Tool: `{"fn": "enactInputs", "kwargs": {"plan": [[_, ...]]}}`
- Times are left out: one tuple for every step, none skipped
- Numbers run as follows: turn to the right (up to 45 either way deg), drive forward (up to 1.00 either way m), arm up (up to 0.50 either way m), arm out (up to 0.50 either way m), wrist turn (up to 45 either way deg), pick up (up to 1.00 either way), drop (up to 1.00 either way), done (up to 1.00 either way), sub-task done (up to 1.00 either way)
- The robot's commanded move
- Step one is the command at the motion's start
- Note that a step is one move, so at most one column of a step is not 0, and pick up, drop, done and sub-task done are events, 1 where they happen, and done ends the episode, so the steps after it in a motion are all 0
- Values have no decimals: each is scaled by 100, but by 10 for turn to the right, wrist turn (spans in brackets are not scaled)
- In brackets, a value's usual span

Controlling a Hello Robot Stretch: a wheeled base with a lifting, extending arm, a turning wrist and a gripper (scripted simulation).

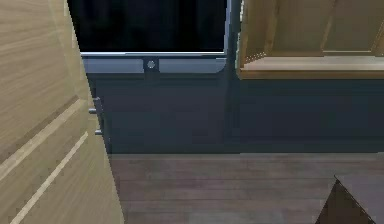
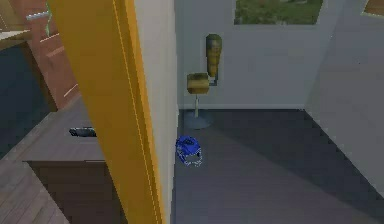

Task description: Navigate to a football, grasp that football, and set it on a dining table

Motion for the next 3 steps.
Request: {"fn": "enactInputs", "kwargs": {"plan": [[-30, 0, 0, 0, 0, 0, 0, 0, 0], [0, 25, 0, 0, 0, 0, 0, 0, 0], [450, 0, 0, 0, 0, 0, 0, 0, 0]]}}
